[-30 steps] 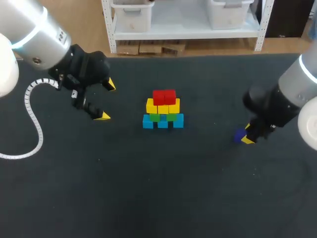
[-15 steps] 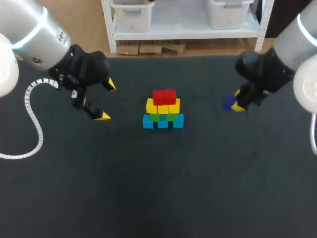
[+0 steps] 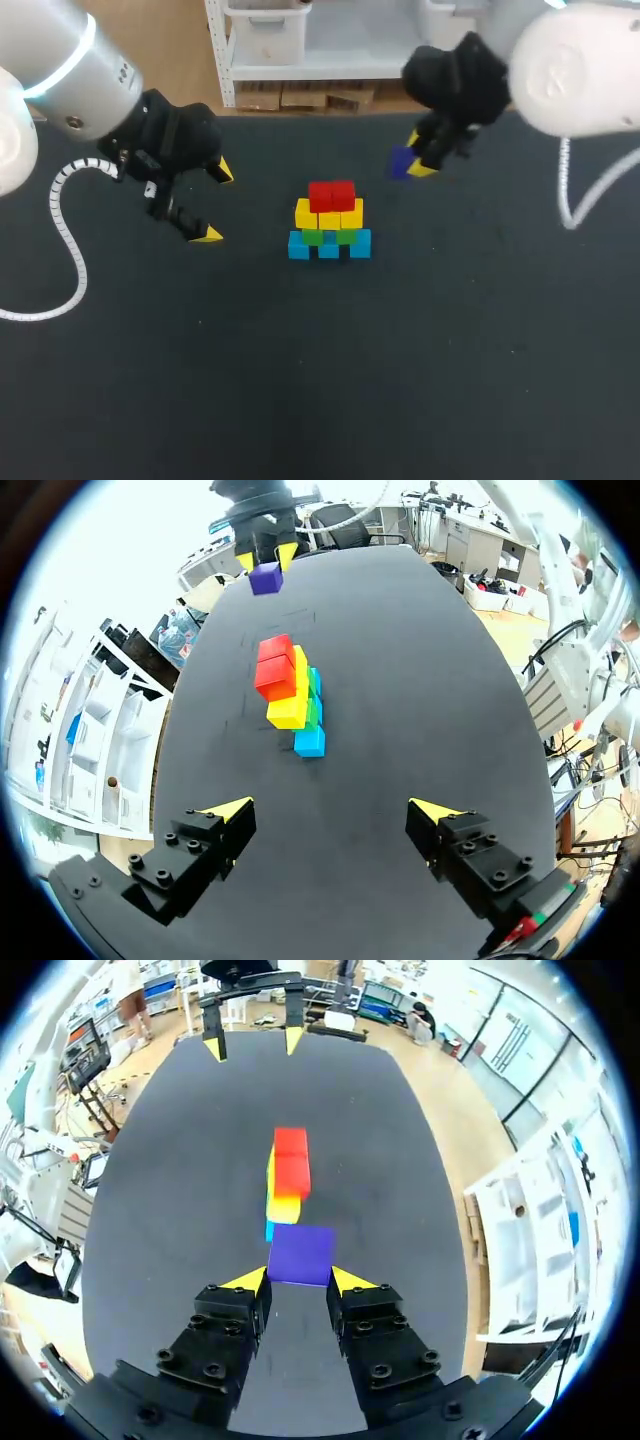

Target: Place the blue cubes, place green cubes on the blue cubes, place the yellow cubes on the green cubes, then place the red cubes on the yellow cubes, and place purple cube on the red cubes.

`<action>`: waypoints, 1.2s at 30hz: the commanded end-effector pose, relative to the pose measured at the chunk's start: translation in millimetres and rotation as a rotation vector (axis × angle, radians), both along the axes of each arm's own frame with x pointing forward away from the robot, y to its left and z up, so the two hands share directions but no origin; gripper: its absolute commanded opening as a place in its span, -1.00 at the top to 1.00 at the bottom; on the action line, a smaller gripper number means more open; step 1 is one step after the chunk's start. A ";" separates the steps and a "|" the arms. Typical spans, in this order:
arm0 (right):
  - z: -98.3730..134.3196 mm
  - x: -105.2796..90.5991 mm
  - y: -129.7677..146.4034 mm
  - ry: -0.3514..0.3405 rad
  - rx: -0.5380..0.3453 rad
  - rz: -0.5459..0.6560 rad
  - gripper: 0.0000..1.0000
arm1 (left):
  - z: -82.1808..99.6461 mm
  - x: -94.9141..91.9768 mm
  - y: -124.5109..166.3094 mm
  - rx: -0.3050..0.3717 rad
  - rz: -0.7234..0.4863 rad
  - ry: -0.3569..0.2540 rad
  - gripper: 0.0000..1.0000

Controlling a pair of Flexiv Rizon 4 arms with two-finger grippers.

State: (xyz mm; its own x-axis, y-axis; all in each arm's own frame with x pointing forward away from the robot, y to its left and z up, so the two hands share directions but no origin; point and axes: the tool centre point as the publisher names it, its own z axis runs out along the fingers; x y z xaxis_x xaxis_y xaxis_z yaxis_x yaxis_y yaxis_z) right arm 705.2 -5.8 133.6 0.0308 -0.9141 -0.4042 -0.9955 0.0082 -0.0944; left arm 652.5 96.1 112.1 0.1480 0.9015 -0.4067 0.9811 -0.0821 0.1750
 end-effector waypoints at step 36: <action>-11.6 -4.4 84.8 0.128 -0.025 0.102 1.00 | -0.5 0.4 1.2 -0.004 -0.004 -0.001 -1.00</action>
State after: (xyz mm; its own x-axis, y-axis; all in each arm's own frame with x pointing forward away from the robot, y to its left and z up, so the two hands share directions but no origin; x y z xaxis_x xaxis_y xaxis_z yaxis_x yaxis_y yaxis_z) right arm 699.7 78.4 122.2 0.0724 -0.9192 -0.3872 -0.9951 -0.0927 0.0339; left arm 652.5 96.1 112.1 0.1480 0.9015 -0.4067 0.9811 -0.0821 0.1750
